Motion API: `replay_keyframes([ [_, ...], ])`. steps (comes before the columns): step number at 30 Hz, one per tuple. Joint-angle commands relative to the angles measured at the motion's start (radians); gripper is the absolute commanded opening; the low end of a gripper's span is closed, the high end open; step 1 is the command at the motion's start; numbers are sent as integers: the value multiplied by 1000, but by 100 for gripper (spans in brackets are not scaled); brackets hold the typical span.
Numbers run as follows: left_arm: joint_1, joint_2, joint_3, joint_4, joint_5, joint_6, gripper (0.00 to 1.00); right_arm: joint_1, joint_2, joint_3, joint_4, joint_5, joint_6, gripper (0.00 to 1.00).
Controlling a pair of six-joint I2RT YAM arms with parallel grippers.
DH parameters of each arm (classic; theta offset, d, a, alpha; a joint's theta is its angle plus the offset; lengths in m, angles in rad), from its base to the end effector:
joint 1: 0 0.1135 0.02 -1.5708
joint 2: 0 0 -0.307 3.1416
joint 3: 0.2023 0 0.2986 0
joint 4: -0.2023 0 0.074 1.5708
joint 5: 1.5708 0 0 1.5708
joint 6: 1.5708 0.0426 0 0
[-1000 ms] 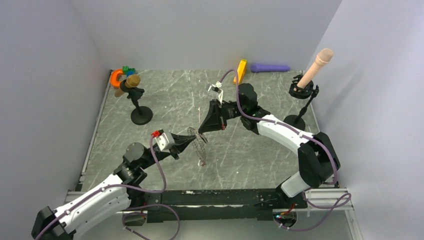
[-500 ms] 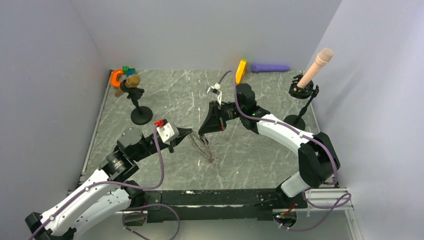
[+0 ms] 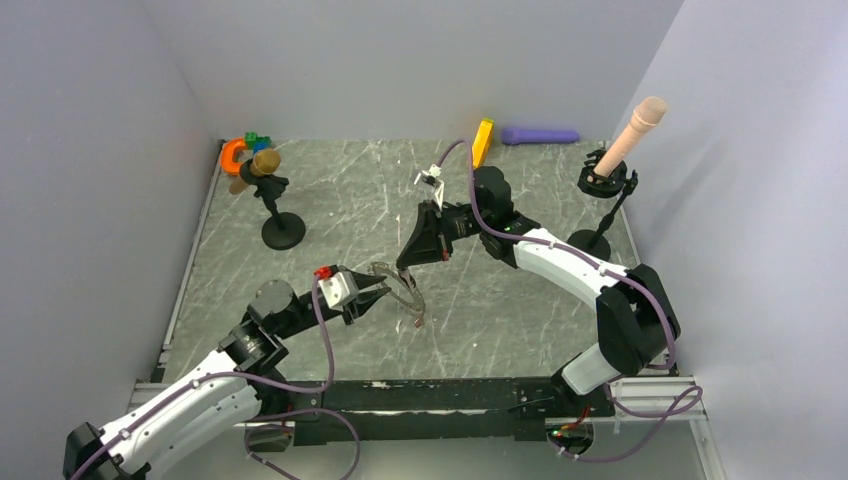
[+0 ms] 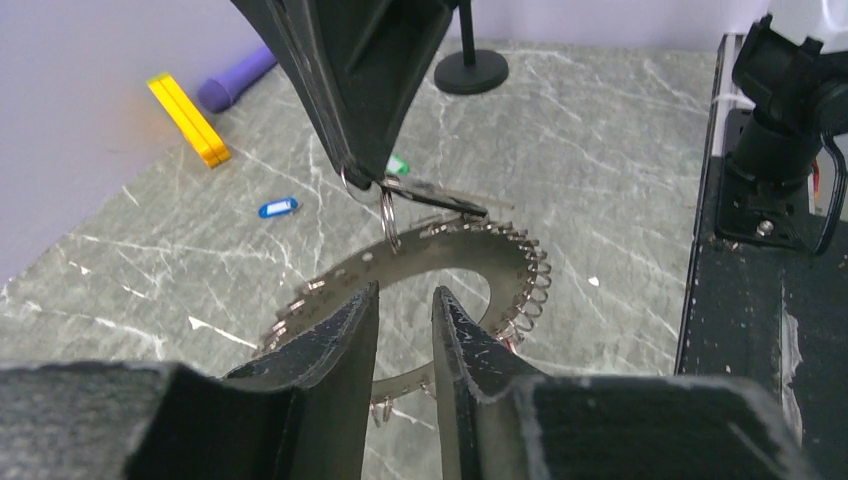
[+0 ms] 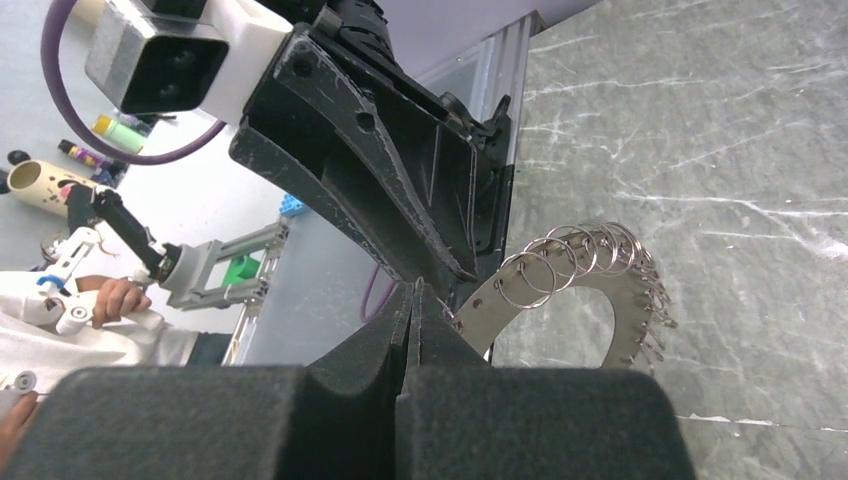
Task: Put the keys on the keyring
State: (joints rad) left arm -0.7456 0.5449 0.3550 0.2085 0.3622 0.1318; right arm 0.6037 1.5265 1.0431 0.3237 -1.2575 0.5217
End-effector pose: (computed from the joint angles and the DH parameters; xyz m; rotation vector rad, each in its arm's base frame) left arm 0.1145 -0.1263 0.2784 0.9364 1.3030 -0.7608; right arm 0.2893 0.2487 0.3235 -1.1328 1.6716 1.8360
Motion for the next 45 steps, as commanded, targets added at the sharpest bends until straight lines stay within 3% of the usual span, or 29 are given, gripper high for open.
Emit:
replay_keyframes([
  [1, 3, 29, 0, 177, 13, -34, 32, 0, -2, 18, 70, -16, 21, 0],
  [19, 2, 98, 13, 248, -6, -60, 28, 0, 0, 16, 81, -19, 28, 0],
  [24, 2, 112, 22, 233, 2, -59, 20, 0, 0, 15, 84, -20, 33, 0],
  [28, 2, 116, 23, 233, 5, -63, 0, 0, 0, 15, 86, -21, 33, 0],
  [32, 3, 109, 34, 207, 4, -62, 0, 1, -1, 16, 74, -18, 22, 0],
  [39, -11, 105, 186, -71, -65, 8, 0, 2, 2, 27, 38, -9, 3, 0],
  [45, -117, 185, 352, -334, -247, 120, 0, 11, -3, 25, 42, 15, 29, 0],
])
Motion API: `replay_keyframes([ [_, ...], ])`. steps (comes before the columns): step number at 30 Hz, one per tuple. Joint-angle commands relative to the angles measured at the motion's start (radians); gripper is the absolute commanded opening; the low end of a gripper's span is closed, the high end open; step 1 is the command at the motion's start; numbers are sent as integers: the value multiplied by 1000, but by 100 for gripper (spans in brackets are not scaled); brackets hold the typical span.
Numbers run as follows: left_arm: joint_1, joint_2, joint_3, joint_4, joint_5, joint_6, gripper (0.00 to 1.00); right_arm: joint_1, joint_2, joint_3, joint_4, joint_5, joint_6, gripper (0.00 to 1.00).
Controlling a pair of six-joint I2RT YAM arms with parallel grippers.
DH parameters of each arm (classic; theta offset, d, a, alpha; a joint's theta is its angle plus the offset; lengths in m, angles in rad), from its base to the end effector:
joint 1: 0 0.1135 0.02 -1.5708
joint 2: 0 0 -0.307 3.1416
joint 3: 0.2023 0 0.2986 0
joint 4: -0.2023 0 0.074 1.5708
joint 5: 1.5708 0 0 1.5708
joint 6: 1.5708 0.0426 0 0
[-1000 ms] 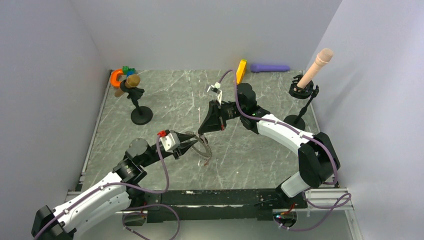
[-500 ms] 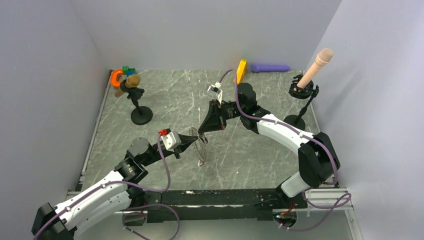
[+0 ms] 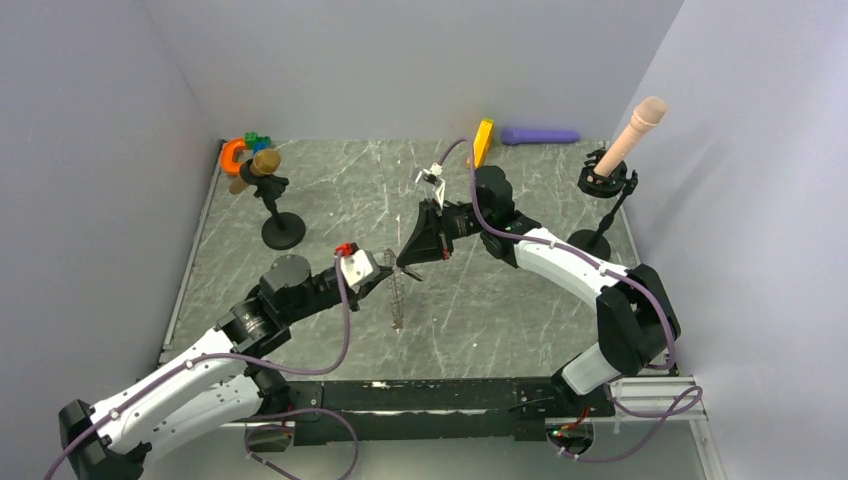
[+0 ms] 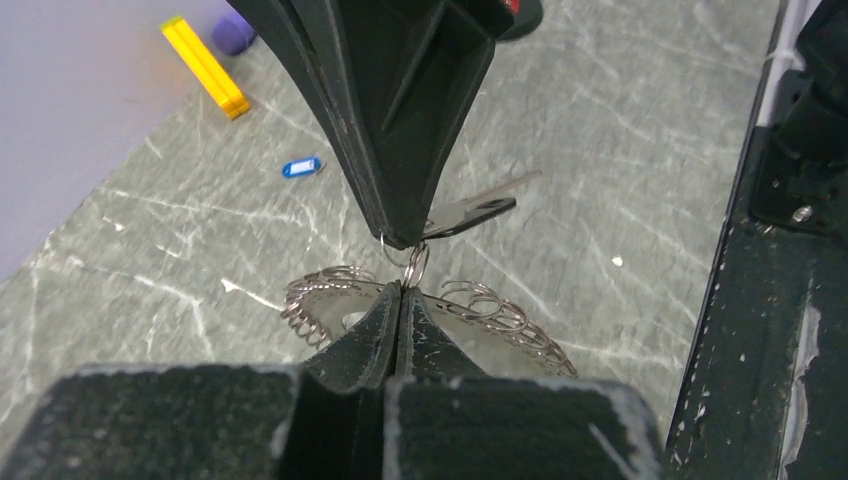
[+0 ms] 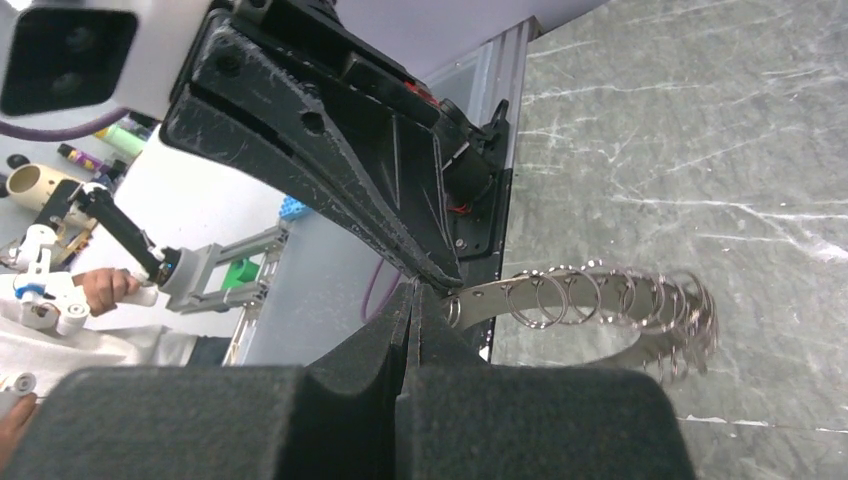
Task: Put the keys on the keyring
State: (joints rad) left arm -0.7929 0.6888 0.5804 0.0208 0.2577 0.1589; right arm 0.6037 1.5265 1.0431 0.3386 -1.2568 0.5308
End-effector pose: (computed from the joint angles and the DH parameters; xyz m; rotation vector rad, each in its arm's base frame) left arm 0.1291 -0.1466 0.3266 0.9528 1.4107 -0.6908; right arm 0.2894 0.2488 0.3248 -1.1320 1.6636 1.8358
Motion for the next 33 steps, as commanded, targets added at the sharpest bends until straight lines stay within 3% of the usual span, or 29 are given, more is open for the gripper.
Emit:
replay_keyframes([
  [1, -88, 63, 155, -180, -172, 107, 0, 13, -3, 23, 33, 17, 27, 0],
  [16, -214, 223, 365, -412, -433, 159, 0, 25, -11, 2, 69, 56, 85, 0],
  [23, -235, 286, 445, -470, -486, 123, 0, 52, -15, 13, -28, 142, 31, 0],
  [33, -249, 380, 531, -544, -527, 102, 0, 80, 10, -14, 20, 172, 93, 0],
])
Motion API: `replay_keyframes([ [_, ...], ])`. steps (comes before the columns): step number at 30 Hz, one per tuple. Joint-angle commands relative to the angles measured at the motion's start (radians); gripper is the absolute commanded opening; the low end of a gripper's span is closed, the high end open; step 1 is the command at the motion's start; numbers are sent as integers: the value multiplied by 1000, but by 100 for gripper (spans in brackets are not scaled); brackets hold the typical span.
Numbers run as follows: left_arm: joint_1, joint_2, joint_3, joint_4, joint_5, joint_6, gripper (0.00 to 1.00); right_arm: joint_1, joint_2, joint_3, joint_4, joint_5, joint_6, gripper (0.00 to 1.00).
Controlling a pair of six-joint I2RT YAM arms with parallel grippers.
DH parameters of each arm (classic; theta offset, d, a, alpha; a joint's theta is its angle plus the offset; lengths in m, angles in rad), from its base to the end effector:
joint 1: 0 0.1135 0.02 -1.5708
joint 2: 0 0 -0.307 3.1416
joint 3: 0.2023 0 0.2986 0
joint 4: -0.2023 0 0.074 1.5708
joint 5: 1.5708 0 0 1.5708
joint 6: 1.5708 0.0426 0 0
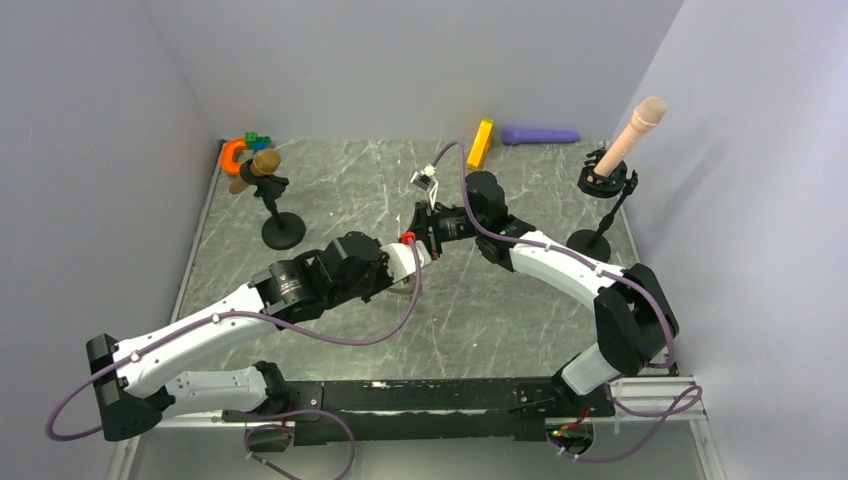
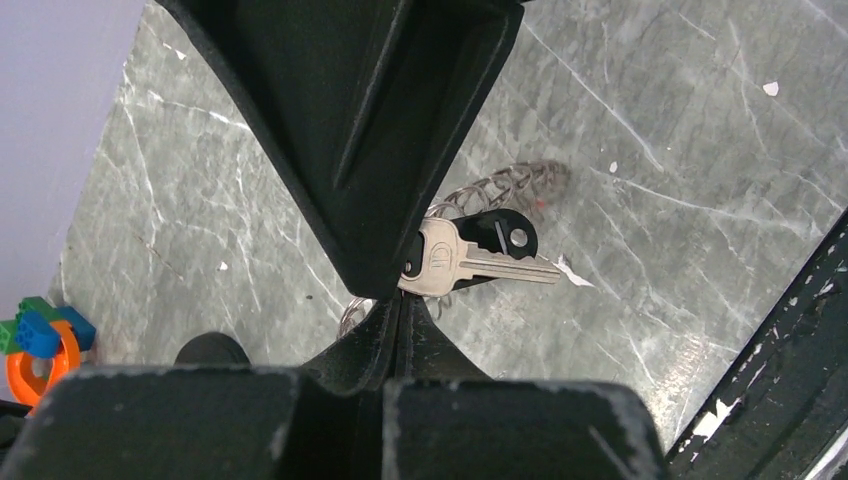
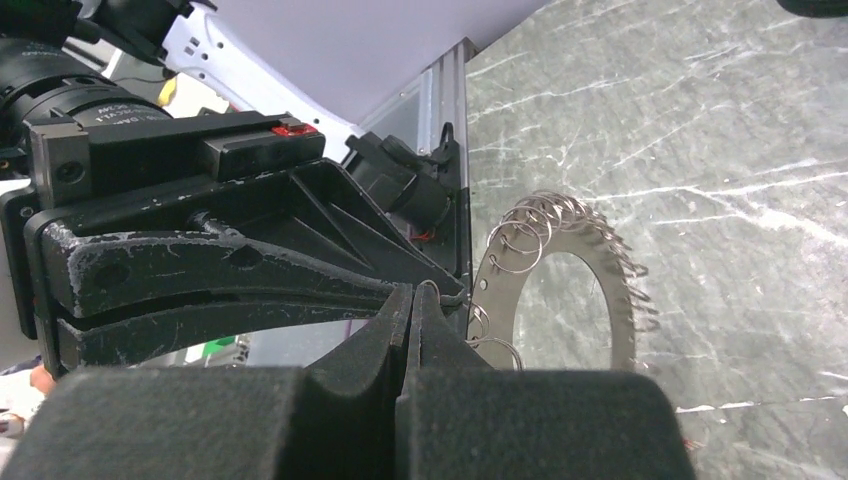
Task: Put the keys on the keyring
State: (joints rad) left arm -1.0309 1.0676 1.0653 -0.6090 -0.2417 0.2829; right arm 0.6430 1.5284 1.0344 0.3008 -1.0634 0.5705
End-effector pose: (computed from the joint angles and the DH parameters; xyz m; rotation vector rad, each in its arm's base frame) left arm 0.1419 -0.2170 0.3756 1.2123 1.7957 -0.1666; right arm 0.2865 0.2612 0.3162 -0.9539 1.8003 1.7469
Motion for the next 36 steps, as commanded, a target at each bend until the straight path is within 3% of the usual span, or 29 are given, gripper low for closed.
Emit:
replay_keyframes([
  [1, -11, -6, 39, 95, -34, -29, 0, 41, 11, -6, 62, -24, 56, 0],
  [7, 29, -118, -92, 227, 9, -103, 1, 32, 6, -11, 83, -39, 68, 0],
  [16, 162, -402, -335, 419, 211, -247, 32, 10, 5, -15, 101, -48, 78, 0],
  [19, 174, -488, -405, 476, 232, -254, 38, 9, 6, -21, 122, -54, 94, 0],
  [23, 177, -585, -542, 589, 268, -208, 41, 7, 4, -25, 145, -67, 110, 0],
  [29, 195, -687, -773, 884, 337, -76, 44, -11, 5, -39, 215, -127, 139, 0],
  [36, 222, -626, -875, 1162, 455, -64, 41, -30, 28, -57, 364, -207, 219, 0],
])
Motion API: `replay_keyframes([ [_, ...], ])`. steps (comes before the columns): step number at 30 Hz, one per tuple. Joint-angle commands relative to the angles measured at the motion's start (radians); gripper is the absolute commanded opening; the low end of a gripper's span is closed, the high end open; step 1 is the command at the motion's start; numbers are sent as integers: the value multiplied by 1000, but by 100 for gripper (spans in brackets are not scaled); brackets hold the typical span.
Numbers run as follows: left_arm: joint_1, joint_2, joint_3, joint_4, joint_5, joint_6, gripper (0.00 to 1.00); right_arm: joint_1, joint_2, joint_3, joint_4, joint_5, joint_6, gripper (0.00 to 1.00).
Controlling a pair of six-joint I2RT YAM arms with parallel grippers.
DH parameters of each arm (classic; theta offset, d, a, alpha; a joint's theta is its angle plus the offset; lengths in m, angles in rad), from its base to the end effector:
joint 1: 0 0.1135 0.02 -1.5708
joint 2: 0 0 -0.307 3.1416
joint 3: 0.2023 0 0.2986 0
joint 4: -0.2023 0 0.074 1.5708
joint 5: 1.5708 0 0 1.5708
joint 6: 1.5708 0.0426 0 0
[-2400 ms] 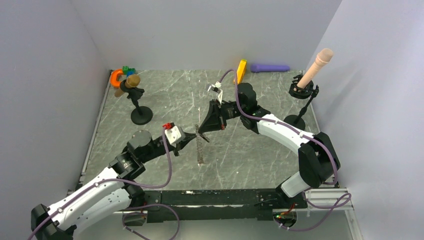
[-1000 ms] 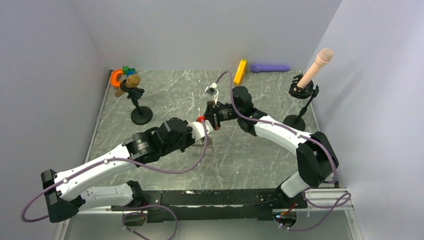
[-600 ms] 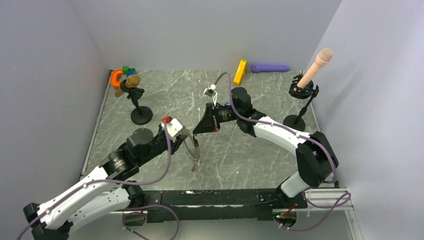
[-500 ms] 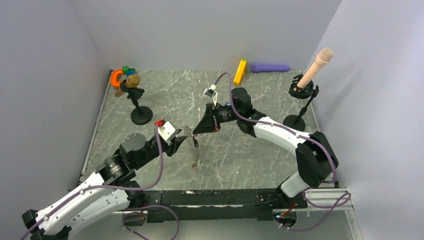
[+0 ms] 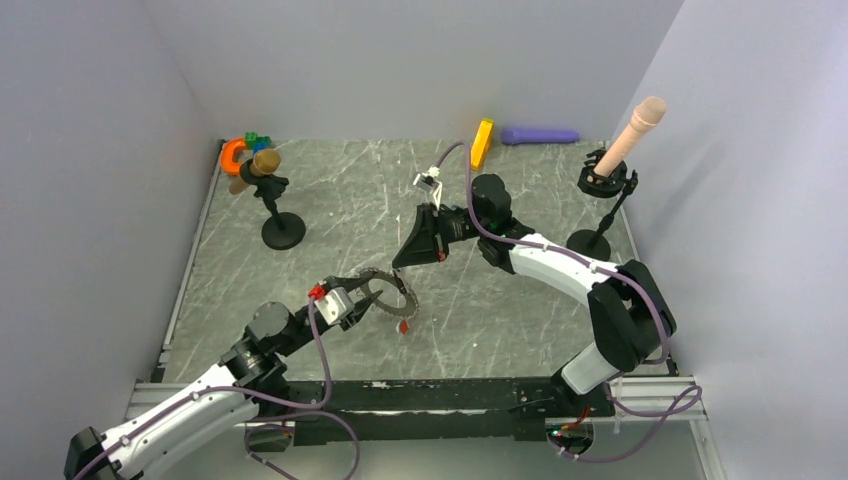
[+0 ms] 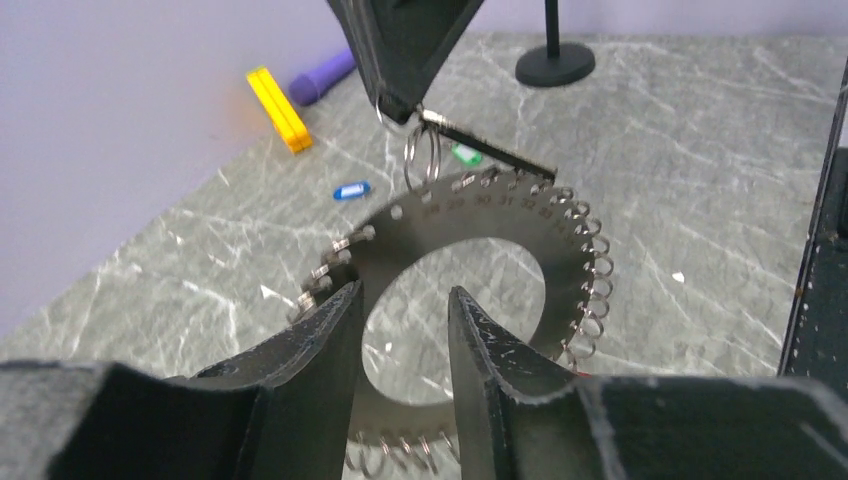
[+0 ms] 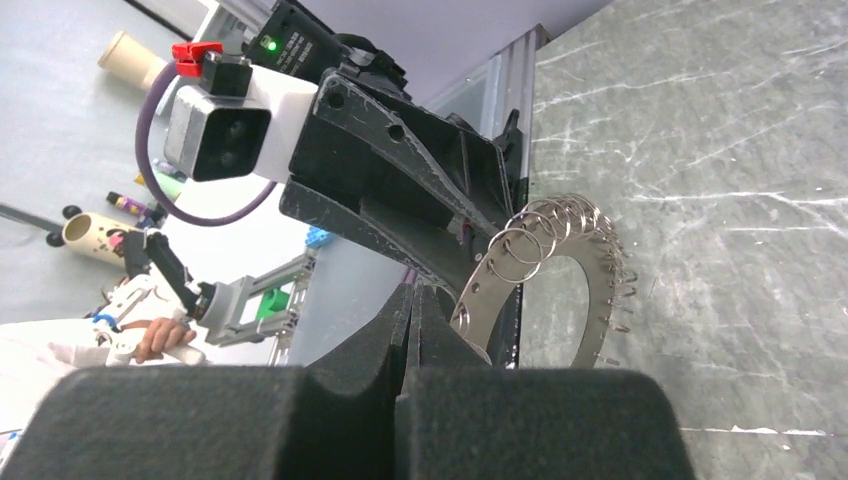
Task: Put the keys on the keyring
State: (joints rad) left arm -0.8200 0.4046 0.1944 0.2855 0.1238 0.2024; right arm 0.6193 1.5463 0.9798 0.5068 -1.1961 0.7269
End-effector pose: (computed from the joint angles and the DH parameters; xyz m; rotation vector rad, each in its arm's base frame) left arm 0.1001 -0.1150 0.2407 0.8328 1.2768 -0.5883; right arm 0.2872 0.2534 0.3087 -0.9938 1.7488 1.8959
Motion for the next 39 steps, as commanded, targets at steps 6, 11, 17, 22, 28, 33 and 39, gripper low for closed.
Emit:
replay_keyframes([
  [6, 15, 139, -27, 465, 134, -57, 37, -6, 33, -8, 231, -107, 104, 0],
  [11, 15, 182, -12, 481, 160, -78, 33, -7, 33, -7, 237, -109, 108, 0],
  [17, 16, 172, -10, 452, 160, -78, 28, -6, 31, -7, 239, -110, 112, 0],
  [22, 18, 183, -7, 452, 170, -84, 23, -6, 31, -9, 243, -110, 114, 0],
  [28, 20, 192, 6, 434, 182, -85, 12, -6, 33, -6, 230, -109, 105, 0],
  [33, 21, 175, 57, 321, 167, -63, 0, -6, 35, 3, 180, -105, 65, 0],
  [39, 22, 209, 247, -20, 163, 3, 0, -4, 32, 18, 108, -90, 16, 0],
])
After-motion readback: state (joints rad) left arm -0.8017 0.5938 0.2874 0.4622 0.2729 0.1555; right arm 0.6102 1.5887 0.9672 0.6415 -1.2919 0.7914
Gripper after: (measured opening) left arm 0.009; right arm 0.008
